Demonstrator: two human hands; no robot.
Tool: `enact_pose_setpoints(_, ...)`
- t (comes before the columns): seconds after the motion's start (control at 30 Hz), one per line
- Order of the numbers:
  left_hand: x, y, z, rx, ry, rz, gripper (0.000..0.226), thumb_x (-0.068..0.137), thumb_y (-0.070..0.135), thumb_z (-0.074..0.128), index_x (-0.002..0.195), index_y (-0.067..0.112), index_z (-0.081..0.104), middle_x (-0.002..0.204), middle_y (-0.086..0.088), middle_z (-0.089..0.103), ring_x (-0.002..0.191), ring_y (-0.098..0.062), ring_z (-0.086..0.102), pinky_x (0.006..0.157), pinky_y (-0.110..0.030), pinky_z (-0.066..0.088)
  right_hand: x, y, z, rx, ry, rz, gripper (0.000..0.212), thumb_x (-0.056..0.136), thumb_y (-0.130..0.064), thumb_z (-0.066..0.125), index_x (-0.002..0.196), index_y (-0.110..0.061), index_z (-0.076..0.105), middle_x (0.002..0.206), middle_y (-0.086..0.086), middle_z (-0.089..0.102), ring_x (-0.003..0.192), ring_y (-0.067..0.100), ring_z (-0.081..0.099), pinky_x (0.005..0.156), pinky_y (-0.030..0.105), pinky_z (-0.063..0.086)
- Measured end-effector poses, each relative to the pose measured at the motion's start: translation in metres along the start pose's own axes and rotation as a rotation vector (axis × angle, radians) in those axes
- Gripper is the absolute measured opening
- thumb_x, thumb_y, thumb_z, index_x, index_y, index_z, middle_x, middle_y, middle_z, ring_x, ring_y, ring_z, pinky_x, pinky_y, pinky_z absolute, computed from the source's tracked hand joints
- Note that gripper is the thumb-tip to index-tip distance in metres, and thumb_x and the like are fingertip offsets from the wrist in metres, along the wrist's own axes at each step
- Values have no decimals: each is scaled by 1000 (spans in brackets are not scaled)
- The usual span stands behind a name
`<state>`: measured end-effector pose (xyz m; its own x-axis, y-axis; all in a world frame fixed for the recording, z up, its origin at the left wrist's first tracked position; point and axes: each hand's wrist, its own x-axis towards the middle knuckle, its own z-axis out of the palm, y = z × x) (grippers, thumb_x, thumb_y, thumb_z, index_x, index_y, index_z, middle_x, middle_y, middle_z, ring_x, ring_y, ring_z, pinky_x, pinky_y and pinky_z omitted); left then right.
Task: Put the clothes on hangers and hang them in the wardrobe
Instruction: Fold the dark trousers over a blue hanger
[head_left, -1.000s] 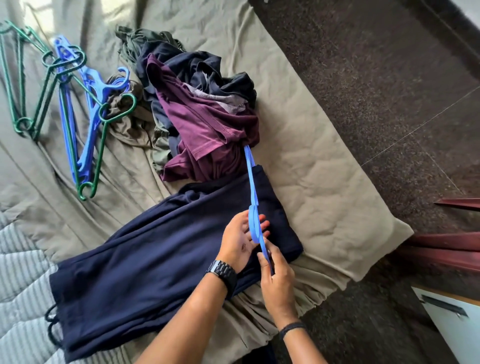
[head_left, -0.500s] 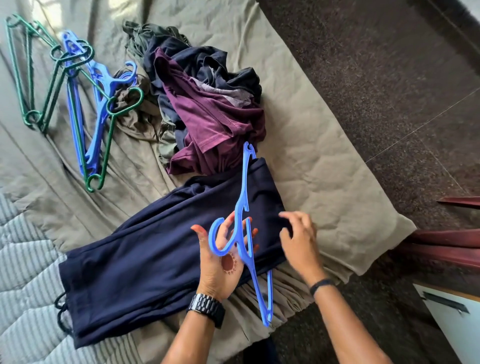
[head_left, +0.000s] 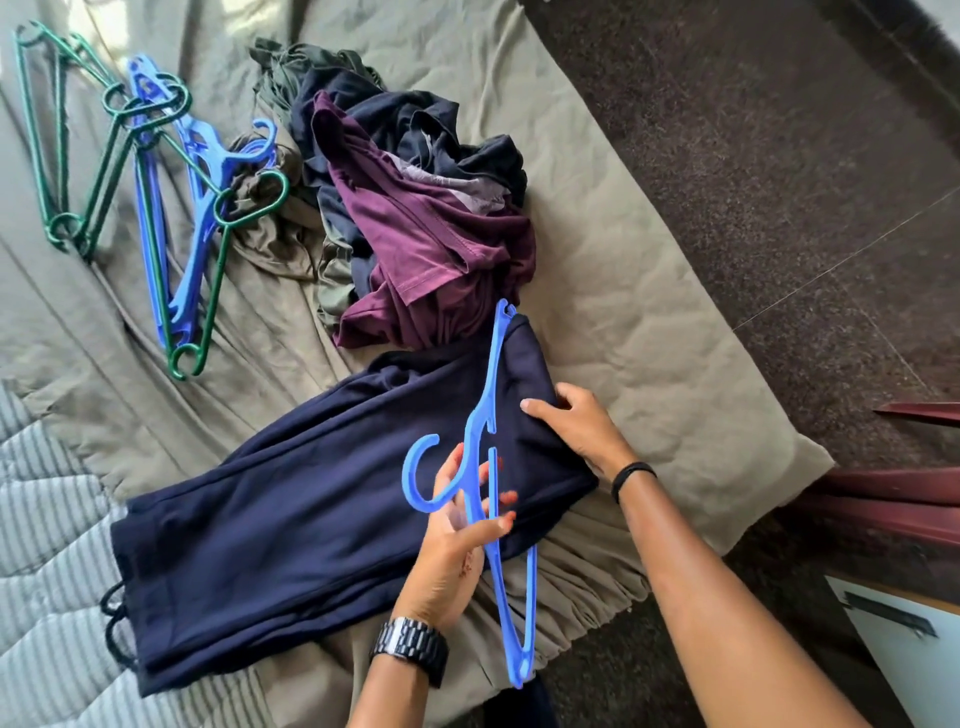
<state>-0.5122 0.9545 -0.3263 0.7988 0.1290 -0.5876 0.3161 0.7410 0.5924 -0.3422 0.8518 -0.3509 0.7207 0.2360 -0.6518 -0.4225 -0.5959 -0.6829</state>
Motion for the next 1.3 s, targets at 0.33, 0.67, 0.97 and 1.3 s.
enact_pose_setpoints(0.33,-14,20,7,152,589,78,27,101,22,43,87,11,64,58,5,46,41,-3,31,37,-15,21,-74,-56,-2,339,-322,140,28,92,-5,57,118,3,61,113,18,68,98,30,66,89,41,54)
enact_pose_setpoints(0.67,-66,81,-42,7,791,217,23,99,22,47,82,12,58,59,0,37,33,-1,27,34,-11,19,-169,-125,-12,538,-393,-33,24,84,-7,56,106,-6,65,103,11,73,91,23,70,75,30,59)
enact_pose_setpoints(0.97,-83,88,-25,109,591,93,22,100,20,44,89,7,60,60,1,40,39,-4,26,36,-15,20,-111,-52,-29,338,-91,29,23,90,-5,60,113,-2,61,104,12,71,85,20,70,70,28,58)
enact_pose_setpoints(1.3,-95,93,14,188,516,97,21,100,19,44,88,9,58,59,3,39,44,-7,25,38,-18,20,-95,22,-19,-359,309,173,50,90,-4,54,138,-9,43,132,19,53,122,33,46,100,36,35)
